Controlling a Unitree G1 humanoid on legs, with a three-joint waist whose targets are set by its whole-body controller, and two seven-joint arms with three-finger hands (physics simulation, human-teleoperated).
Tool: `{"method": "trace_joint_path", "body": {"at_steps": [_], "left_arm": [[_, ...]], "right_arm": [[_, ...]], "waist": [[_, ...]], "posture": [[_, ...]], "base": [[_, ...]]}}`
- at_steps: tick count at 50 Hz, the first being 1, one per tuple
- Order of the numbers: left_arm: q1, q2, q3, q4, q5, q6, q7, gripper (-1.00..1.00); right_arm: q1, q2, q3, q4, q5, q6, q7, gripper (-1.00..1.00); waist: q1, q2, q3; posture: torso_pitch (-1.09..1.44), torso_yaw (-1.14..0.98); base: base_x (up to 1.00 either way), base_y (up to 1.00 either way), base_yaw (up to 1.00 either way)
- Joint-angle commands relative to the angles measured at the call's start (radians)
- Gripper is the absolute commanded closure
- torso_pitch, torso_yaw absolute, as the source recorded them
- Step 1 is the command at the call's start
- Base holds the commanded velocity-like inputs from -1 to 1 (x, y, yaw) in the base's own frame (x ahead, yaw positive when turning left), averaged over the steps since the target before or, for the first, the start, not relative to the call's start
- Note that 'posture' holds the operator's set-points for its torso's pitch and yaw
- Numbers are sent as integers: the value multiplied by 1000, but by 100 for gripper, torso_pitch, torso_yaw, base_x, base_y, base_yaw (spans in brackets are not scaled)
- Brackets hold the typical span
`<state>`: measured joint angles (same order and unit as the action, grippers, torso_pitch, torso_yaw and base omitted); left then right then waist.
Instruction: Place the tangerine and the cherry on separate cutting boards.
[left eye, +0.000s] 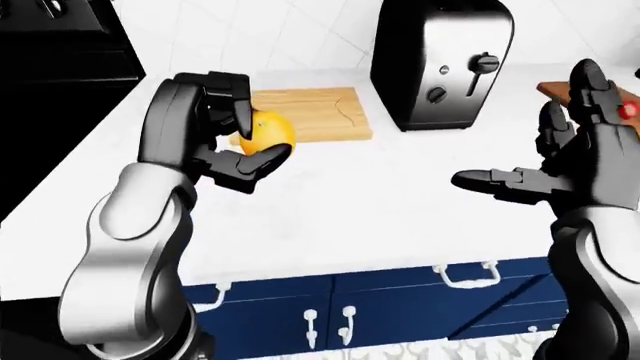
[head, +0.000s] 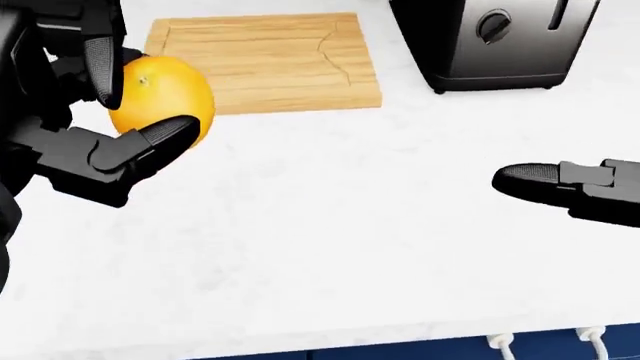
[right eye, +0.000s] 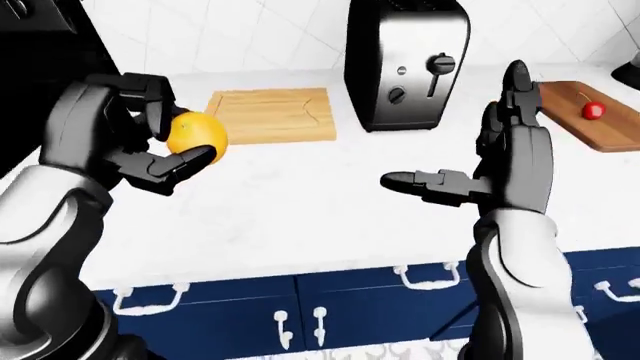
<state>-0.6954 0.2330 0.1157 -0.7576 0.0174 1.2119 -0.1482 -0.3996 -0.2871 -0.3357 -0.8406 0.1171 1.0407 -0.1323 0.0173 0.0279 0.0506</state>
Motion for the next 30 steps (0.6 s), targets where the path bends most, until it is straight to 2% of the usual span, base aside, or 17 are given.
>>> {"method": "trace_joint_path", "body": {"at_steps": [1, 2, 4, 6, 7, 9, 11, 12, 14, 18, 30], "left_arm": [[-39, 3, 4, -19, 6, -32, 9, 100], [-40, 4, 5, -18, 6, -33, 9, 100], [-42, 5, 6, -20, 5, -28, 10, 100], [-45, 7, 9, -22, 3, -24, 10, 100], [-47, 9, 10, -23, 2, -22, 10, 100], [-52, 12, 13, -28, -1, -14, 11, 100], [-56, 15, 15, -29, -3, -9, 11, 100], [-59, 17, 17, -30, -4, -6, 11, 100], [-63, 20, 22, -31, -7, -2, 12, 100], [-71, 31, 27, -26, -11, 3, 13, 100], [-82, 41, 23, -13, -12, 8, 18, 100]], "right_arm": [[-27, -20, -15, -38, -3, -21, 2, -100], [-26, -19, -18, -39, -2, -22, 5, -100], [-23, -18, -18, -38, -4, -27, 6, -100], [-19, -22, -13, -46, -15, -25, 5, -100], [-18, -23, -8, -46, -21, -25, 7, -100], [-17, -25, 0, -44, -33, -30, 14, -100], [-22, -24, 3, -49, -42, -21, 17, -100], [-24, -24, 2, -51, -45, -19, 20, -100], [-21, -23, 6, -51, -55, -24, 26, -100], [-25, -17, 15, -52, -70, -20, 34, -100], [-21, 0, 20, -47, -94, -30, 56, -100]], "waist": [[-25, 14, -40], [-20, 19, -38], [-18, 10, -45], [-1, -2, -40], [3, -15, -26], [8, -43, -20], [14, -102, -26], [11, -63, -11], [6, -65, -20], [1, -56, -19], [1, -62, -23]], "posture": [[0, 0], [0, 0], [0, 0], [0, 0], [0, 0], [0, 0], [0, 0], [0, 0], [0, 0], [0, 0], [0, 0]], "base": [[0, 0, -78], [0, 0, -85], [0, 0, -86], [0, 0, -63], [0, 0, 0], [0, 0, 0], [0, 0, 0], [0, 0, 0], [0, 0, 0], [0, 0, 0], [0, 0, 0]]}}
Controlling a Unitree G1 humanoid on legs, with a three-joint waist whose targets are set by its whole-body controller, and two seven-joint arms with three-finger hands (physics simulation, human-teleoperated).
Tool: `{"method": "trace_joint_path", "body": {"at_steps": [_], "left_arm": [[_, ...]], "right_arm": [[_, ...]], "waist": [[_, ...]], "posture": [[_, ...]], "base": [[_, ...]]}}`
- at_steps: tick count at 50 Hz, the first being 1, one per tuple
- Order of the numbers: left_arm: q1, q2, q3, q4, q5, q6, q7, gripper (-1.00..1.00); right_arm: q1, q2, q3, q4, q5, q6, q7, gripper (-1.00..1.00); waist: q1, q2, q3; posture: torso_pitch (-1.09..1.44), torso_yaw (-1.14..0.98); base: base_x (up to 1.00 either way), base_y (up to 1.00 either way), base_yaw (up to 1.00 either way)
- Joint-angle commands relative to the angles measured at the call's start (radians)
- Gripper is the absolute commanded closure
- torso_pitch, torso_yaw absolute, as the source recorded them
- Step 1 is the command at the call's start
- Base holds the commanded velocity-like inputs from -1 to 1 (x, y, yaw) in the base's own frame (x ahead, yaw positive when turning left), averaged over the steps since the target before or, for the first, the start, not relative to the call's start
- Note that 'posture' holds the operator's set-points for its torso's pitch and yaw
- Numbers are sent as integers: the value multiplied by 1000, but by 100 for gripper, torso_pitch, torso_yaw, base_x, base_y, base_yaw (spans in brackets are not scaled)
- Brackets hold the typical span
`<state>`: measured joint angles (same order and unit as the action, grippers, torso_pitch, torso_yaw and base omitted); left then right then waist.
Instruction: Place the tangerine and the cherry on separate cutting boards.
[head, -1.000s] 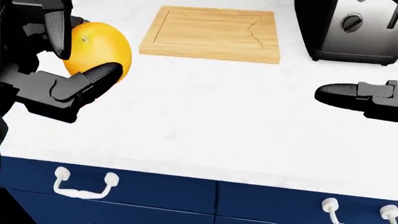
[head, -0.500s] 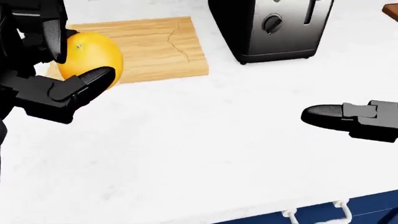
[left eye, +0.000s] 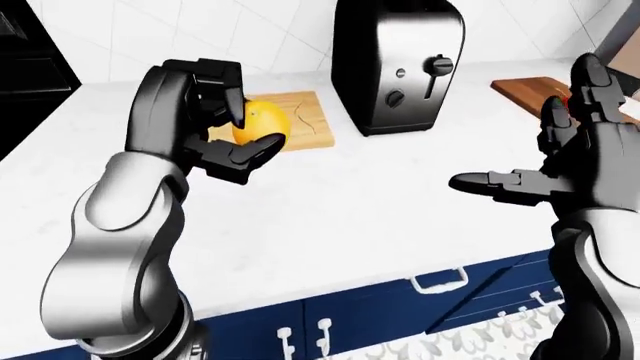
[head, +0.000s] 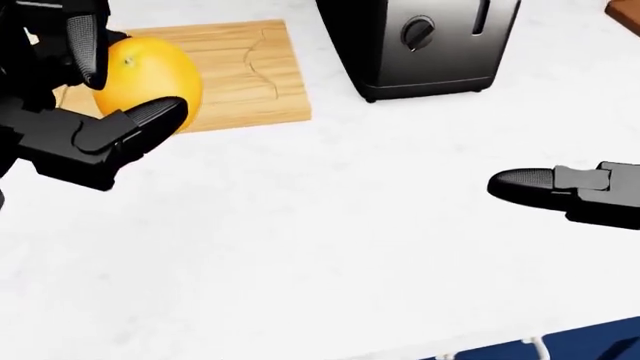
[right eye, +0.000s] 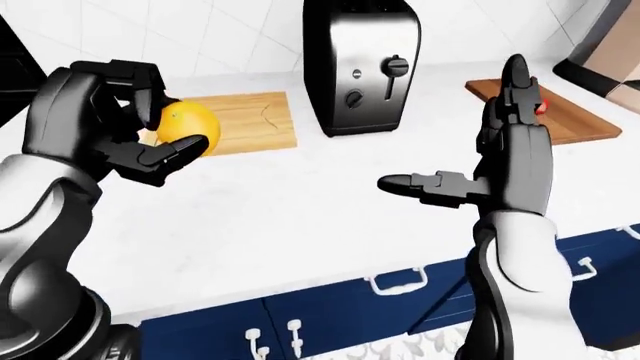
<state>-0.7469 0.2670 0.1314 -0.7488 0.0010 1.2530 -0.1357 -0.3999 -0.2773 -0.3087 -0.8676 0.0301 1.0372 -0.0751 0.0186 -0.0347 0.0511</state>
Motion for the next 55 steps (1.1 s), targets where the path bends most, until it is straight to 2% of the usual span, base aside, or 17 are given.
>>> {"method": "trace_joint_path", "body": {"at_steps": [1, 11, 22, 32, 46, 50, 55], "left_arm": [[-33, 8, 7, -19, 5, -33, 5, 100], [-134, 19, 4, 120, 5, -47, 4, 100], [-266, 10, -27, 463, 31, -203, 9, 100], [-421, 0, -28, 964, 60, -475, 44, 100], [-711, 23, -4, 1823, 43, -939, 180, 100], [-713, 29, -4, 1923, 59, -1026, 232, 100], [-694, 32, 0, 1957, 80, -1086, 282, 100]], "right_arm": [[-18, -8, -7, -17, -9, -34, 0, -100], [-10, 0, -8, -33, -13, -28, 12, -100], [3, 11, -7, -12, -10, -64, 7, -100], [2, 17, 3, -10, -8, -67, -2, -100], [-4, 23, 12, 9, -4, -82, -6, -100], [10, 29, 18, 26, -6, -109, -7, -100], [15, 33, 23, 31, -7, -119, -9, -100]], "waist": [[0, 1, -23], [2, 2, -19], [1, 2, -23], [0, 1, -31], [-3, -2, -45], [-6, 0, -49], [-10, 3, -52]], "posture": [[0, 0], [0, 0], [0, 0], [0, 0], [0, 0], [0, 0], [0, 0]], "base": [[0, 0, 0], [0, 0, 0], [0, 0, 0], [0, 0, 0], [0, 0, 0], [0, 0, 0], [0, 0, 0]]}}
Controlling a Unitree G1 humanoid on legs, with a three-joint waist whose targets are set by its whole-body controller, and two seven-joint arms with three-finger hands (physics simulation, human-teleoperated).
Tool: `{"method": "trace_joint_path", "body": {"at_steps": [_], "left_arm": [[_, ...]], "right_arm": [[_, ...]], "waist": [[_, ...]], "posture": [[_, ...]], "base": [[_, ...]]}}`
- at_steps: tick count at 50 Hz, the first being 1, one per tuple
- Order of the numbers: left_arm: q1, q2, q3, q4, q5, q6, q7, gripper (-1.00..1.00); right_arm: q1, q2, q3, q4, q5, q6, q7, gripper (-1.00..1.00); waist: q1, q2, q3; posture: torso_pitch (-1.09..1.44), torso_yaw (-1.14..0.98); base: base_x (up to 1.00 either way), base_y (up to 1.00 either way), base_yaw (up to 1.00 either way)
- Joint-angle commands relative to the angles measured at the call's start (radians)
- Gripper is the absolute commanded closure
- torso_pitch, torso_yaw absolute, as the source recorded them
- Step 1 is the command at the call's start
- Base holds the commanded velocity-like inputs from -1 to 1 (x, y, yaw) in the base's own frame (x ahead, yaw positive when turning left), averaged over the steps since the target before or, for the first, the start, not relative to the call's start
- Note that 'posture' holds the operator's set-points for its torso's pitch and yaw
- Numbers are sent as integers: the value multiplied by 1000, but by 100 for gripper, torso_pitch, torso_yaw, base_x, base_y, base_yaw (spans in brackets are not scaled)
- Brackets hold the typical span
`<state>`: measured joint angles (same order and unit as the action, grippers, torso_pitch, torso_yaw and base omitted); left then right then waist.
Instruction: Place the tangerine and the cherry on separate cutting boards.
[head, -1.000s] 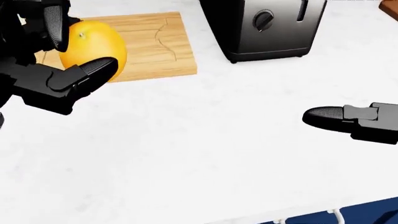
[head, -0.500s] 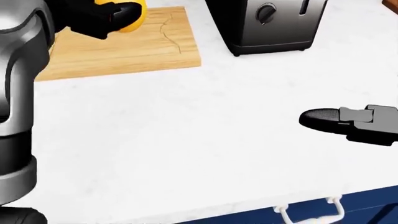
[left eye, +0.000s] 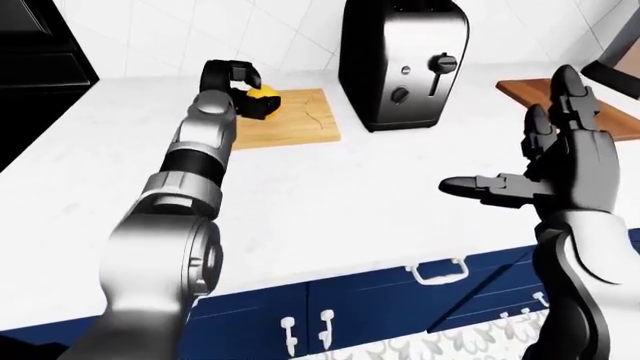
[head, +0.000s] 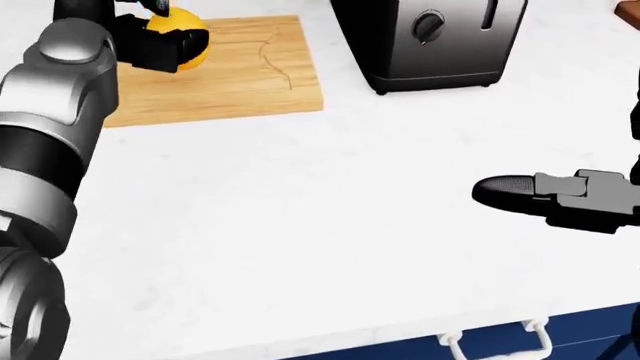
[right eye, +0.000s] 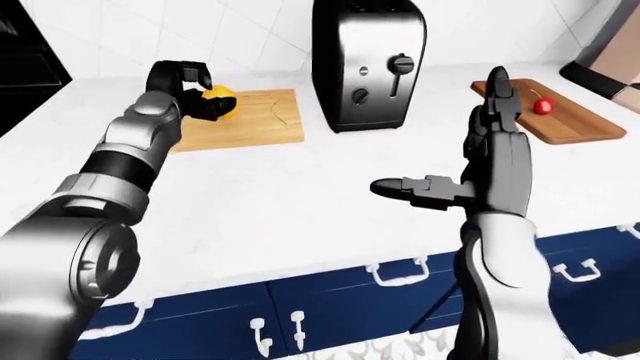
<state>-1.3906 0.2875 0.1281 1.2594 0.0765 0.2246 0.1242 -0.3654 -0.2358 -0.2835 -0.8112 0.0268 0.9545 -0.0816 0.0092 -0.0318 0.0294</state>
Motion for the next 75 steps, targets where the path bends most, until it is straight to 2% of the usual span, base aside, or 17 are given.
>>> {"method": "trace_joint_path", "body": {"at_steps": [1, 13, 24, 32, 33, 35, 37, 39, 40, 59, 64, 65, 67, 68, 72, 75], "left_arm": [[-51, 11, 4, -52, 6, -60, 27, 100], [-27, -1, -3, -10, 51, -86, 84, 100], [5, -14, -4, 3, 96, -71, 85, 98], [11, -17, 0, 5, 108, -81, 97, 63], [12, -17, 0, 5, 109, -83, 100, 47], [11, -16, 1, 5, 110, -83, 104, 39], [11, -16, 2, 5, 111, -84, 111, 4], [14, -16, 2, 6, 112, -88, 113, -1], [15, -17, 2, 6, 112, -88, 113, -11], [24, -18, 0, 4, 123, -103, 118, -10], [3, -11, -5, -5, 129, -94, 110, -35], [-2, -9, -5, -8, 129, -95, 104, -57], [-8, -9, -8, -13, 132, -94, 100, -67], [-10, -10, -10, -16, 133, -92, 99, -89], [-34, 1, -9, -54, 128, -81, 83, -91], [-9, -7, -24, -105, 131, -80, 59, -89]], "right_arm": [[-18, -7, 0, -25, -5, -38, -3, -100], [-8, 4, 3, -20, -5, -49, -3, -100], [-3, 7, 5, -8, -4, -64, -5, -100], [8, 15, 10, 5, -5, -85, -7, -100], [10, 16, 12, 6, -5, -88, -7, -100], [16, 18, 11, 9, -5, -95, -7, -100], [17, 20, 11, 3, -5, -89, -8, -100], [15, 19, 10, 2, -4, -87, -8, -100], [14, 18, 9, 1, -3, -85, -8, -100], [20, 21, 10, 5, -2, -94, -10, -100], [18, 20, 10, -1, 2, -88, -7, -100], [14, 19, 8, -8, 3, -78, -8, -100], [13, 18, 8, -13, 5, -74, -8, -100], [13, 18, 8, -13, 6, -74, -8, -100], [2, 12, 0, -30, 12, -49, -9, -100], [9, 14, 1, -23, 12, -61, -9, -100]], "waist": [[-1, 1, -31], [-2, 4, -31], [-3, 6, -33], [-3, 6, -33], [-3, 6, -33], [-3, 6, -34], [-3, 6, -35], [-3, 6, -35], [-3, 6, -35], [-3, 7, -38], [-3, 8, -37], [-3, 8, -37], [-3, 7, -36], [-3, 7, -36], [-2, 7, -35], [-3, 7, -33]], "posture": [[0, 0], [0, 0], [0, 0], [0, 0], [0, 0], [0, 0], [0, 0], [0, 0], [0, 0], [0, 0], [0, 0], [0, 0], [0, 0], [0, 0], [0, 0], [0, 0]], "base": [[0, 0, 0], [0, 0, 0], [0, 0, 0], [0, 0, 0], [0, 0, 0], [0, 0, 0], [0, 0, 0], [0, 0, 0], [0, 0, 0], [0, 0, 0], [0, 0, 0], [0, 0, 0], [0, 0, 0], [0, 0, 0], [0, 0, 0], [0, 0, 0]]}}
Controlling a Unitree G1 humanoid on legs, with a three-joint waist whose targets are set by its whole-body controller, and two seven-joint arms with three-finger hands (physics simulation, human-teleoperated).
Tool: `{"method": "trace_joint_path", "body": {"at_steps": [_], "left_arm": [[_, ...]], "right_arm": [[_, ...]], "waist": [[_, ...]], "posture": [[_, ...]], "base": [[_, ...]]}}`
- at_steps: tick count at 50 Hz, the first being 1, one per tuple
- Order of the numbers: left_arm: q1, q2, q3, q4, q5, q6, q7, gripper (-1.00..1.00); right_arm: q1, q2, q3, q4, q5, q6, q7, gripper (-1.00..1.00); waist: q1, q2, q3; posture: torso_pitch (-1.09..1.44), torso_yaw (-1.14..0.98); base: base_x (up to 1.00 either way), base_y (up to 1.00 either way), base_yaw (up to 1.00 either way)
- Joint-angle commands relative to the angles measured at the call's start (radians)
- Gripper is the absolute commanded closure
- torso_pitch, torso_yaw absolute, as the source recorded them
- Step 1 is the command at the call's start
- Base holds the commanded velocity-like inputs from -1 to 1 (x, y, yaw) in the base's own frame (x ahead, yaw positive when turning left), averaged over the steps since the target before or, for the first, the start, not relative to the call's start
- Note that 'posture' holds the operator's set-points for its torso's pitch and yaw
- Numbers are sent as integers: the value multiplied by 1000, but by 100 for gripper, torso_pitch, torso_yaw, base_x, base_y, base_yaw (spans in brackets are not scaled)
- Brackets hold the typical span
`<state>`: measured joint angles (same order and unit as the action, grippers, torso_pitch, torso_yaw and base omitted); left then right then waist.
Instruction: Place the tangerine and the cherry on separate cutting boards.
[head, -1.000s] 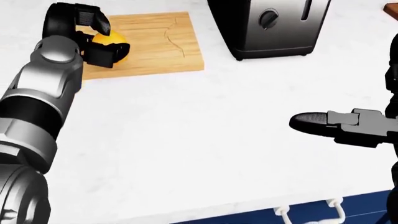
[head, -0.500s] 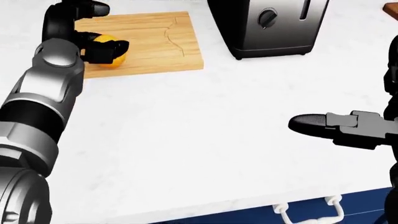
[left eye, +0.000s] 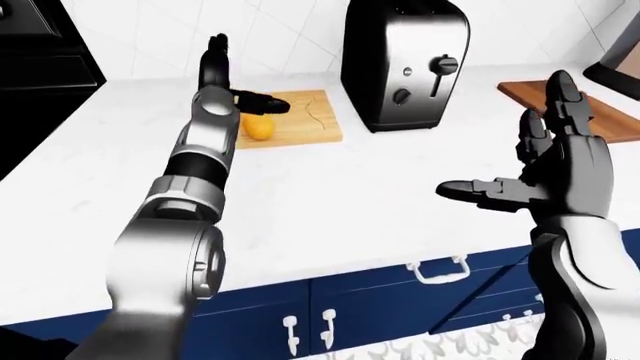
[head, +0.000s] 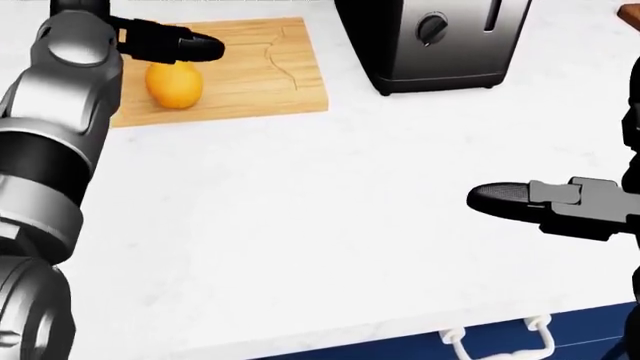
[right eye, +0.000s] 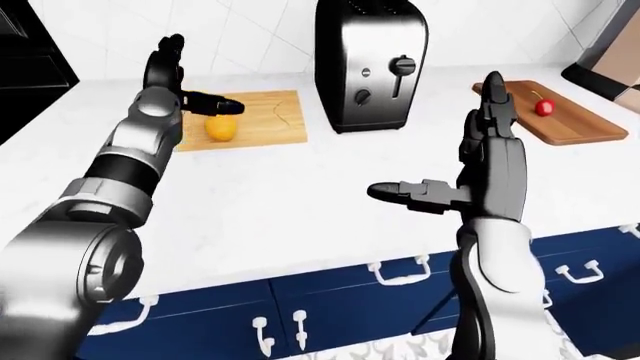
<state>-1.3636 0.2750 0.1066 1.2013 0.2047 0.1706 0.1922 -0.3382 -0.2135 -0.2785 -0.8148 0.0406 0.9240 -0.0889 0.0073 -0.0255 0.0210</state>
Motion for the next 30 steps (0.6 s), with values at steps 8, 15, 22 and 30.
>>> {"method": "trace_joint_path", "body": {"at_steps": [8, 15, 22, 30], "left_arm": [[323, 10, 15, -977, -94, 422, -169, -100], [454, 25, 23, -1449, -100, 709, -234, -100], [535, 67, 89, -1776, -118, 925, -291, -100], [837, 71, 271, -2168, -222, 1015, -333, -100]], "right_arm": [[-111, -77, -69, -81, 35, 110, 7, -100], [-156, -105, -68, -88, 56, 154, -7, -100], [-195, -143, -107, -99, 90, 203, -11, -100], [-210, -181, -171, -137, 152, 258, -27, -100]], "waist": [[-6, 10, -16], [-8, 9, -1], [-1, 12, 3], [-3, 17, 11]], "posture": [[0, 0], [0, 0], [0, 0], [0, 0]], "base": [[0, 0, 0], [0, 0, 0], [0, 0, 0], [0, 0, 0]]}}
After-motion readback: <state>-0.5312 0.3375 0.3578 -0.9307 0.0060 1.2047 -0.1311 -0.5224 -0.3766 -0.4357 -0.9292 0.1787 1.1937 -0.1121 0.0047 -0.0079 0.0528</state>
